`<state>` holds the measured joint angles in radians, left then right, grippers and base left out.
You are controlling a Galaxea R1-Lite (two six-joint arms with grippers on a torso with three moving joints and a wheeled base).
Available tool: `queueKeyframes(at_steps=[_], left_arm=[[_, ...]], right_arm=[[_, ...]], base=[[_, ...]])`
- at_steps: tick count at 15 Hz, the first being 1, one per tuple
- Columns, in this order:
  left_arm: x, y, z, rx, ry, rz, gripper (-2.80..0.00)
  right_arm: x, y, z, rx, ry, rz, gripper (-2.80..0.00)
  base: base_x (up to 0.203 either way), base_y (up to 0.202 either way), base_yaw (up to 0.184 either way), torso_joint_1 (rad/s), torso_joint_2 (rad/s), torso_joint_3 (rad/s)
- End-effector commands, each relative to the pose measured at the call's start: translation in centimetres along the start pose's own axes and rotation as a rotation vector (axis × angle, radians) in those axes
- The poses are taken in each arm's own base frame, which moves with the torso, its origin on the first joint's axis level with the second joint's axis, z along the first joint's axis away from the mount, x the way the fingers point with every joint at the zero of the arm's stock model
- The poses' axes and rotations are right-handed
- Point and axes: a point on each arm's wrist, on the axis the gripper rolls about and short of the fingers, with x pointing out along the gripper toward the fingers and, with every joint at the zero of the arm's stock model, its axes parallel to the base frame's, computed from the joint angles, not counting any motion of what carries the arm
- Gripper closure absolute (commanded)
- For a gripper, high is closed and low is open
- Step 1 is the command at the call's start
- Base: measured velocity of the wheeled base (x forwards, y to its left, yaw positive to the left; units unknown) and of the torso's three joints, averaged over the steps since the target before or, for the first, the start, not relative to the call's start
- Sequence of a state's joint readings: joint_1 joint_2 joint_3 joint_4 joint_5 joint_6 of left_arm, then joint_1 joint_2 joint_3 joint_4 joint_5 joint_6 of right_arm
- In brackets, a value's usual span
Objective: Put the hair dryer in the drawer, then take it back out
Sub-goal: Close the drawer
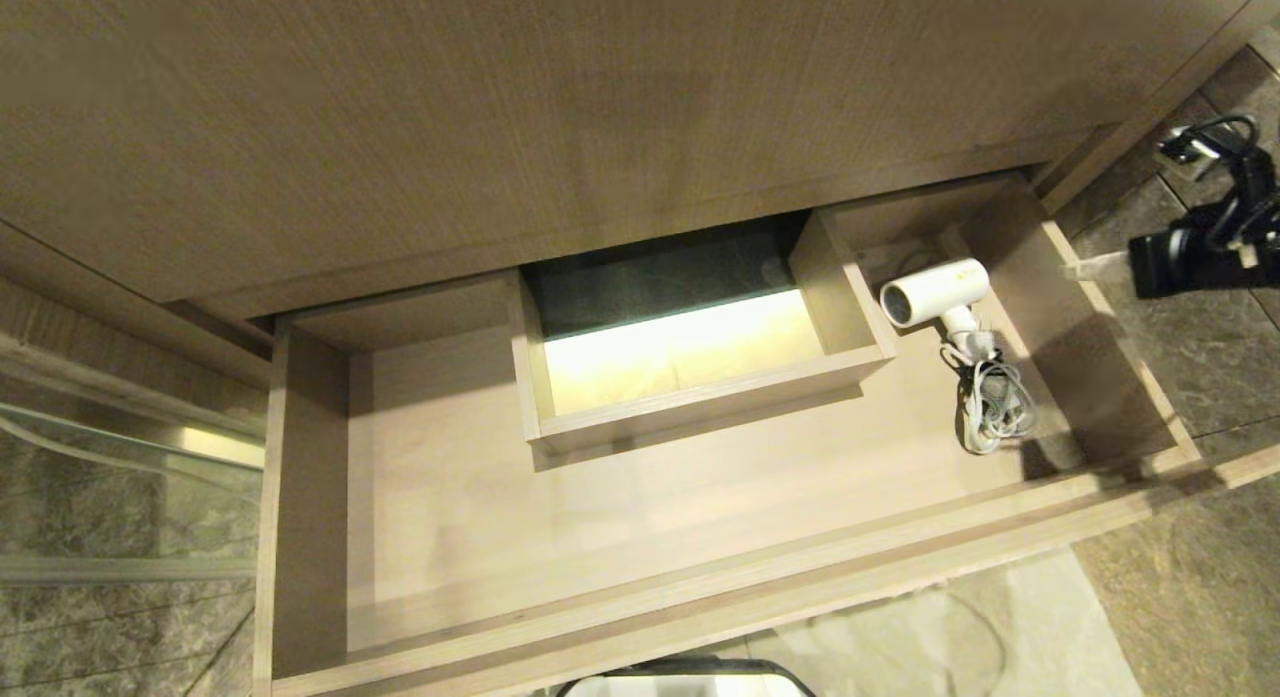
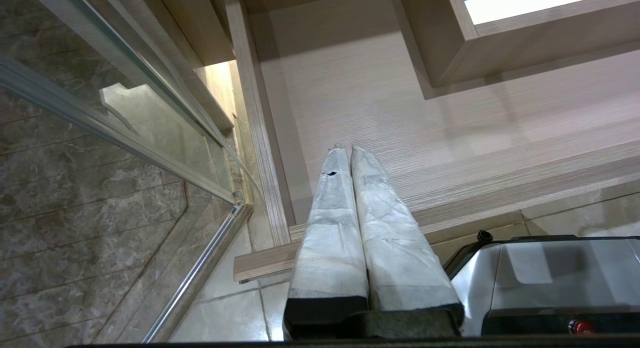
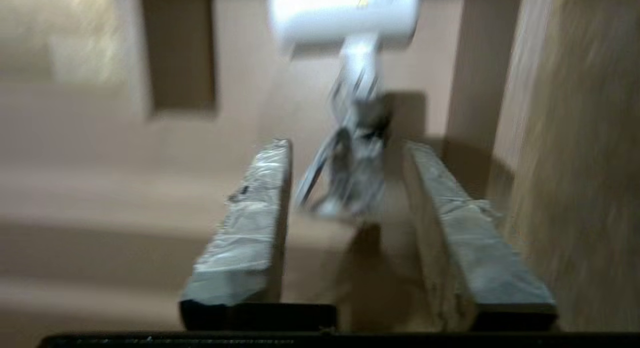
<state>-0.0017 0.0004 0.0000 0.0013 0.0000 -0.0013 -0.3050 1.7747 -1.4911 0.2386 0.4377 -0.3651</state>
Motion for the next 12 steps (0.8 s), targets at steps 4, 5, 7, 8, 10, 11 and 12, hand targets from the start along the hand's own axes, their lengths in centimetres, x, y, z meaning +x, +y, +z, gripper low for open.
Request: queueKeyframes(at_steps=[4,5,7,8,10,11,12], left_arm=[[0.0,0.0,0.0,0.000,0.001,0.000,0.00],[0.0,0.0,0.0,0.000,0.000,0.000,0.00],[0.0,0.0,0.0,0.000,0.000,0.000,0.00],[0.0,0.0,0.0,0.000,0.000,0.000,0.00],[0.0,0.0,0.0,0.000,0.001,0.000,0.00],[0.0,0.0,0.0,0.000,0.000,0.000,0.00],[0.0,0.0,0.0,0.000,0.000,0.000,0.00]], right_arm=[[-11.7,8.3,-9.7,0.109,0.297,-0.060,0.00],[-12.1,9.5,-12.4,0.116,0.387,-0.053,0.00],[-12.2,11.0,-16.5,0.106,0.522,-0.056,0.00],[-12.0,11.3,-17.6,0.087,0.551,-0.078,0.00],[-10.2,10.4,-18.1,0.060,0.530,-0.110,0.00],[-8.6,9.5,-18.2,0.048,0.512,-0.126,0.00],[-7.3,8.7,-18.2,0.032,0.486,-0.143,0.00]], base=[[0.000,0.000,0.000,0.000,0.00,0.000],[0.000,0.000,0.000,0.000,0.00,0.000],[0.000,0.000,0.000,0.000,0.00,0.000],[0.000,0.000,0.000,0.000,0.00,0.000],[0.000,0.000,0.000,0.000,0.00,0.000],[0.000,0.000,0.000,0.000,0.00,0.000],[0.000,0.000,0.000,0.000,0.00,0.000]])
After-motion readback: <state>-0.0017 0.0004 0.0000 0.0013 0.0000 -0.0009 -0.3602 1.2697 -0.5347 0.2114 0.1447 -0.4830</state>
